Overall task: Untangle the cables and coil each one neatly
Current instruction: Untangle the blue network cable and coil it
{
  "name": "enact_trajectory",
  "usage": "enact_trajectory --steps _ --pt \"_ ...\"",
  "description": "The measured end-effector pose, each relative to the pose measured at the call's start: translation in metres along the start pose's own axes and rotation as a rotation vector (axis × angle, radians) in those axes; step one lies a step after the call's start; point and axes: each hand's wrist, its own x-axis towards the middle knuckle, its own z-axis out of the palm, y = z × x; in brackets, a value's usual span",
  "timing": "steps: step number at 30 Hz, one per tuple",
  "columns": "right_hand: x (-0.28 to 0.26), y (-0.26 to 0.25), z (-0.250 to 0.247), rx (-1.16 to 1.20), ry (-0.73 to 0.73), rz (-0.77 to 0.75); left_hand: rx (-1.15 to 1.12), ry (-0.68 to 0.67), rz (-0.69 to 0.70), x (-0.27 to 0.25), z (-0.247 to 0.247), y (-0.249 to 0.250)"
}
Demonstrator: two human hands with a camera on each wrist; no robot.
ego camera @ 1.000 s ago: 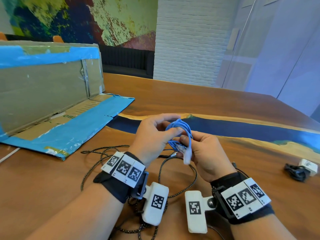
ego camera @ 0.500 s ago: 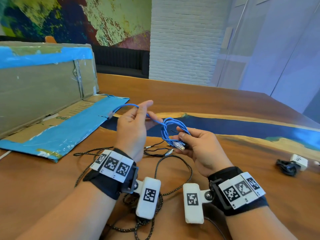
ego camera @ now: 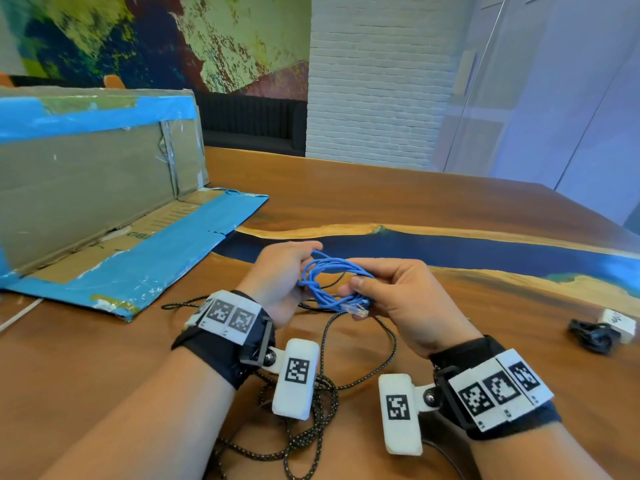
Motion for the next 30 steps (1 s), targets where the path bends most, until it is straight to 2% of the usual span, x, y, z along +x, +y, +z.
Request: enact_trajectory --steps 6,11,16,24,26,30 --pt "0.003 -0.004 -0.01 0.094 0.151 -0.046 0.032 -0.142 -0.034 -0.001 0.001 0.001" --pt "0.004 -0.006 -0.017 0.146 0.193 -0.049 0.031 -0.14 0.004 -0.001 0.001 0.001" --pt "0.006 -0.001 -0.011 0.155 0.193 -0.067 -0.069 -0.071 0.033 0.004 -0.003 -0.001" --pt "0.006 0.002 -0.008 0.129 0.195 -0.053 -0.168 -0.047 -0.035 0.002 -0.001 -0.003" --pt "0.006 0.002 -0.009 0.136 0.188 -0.055 -0.127 -0.116 -0.072 -0.001 0.001 -0.002" --pt "0.006 0.002 -0.01 0.153 0.173 -0.056 -0.007 -0.348 -0.084 -0.013 0.006 -0.002"
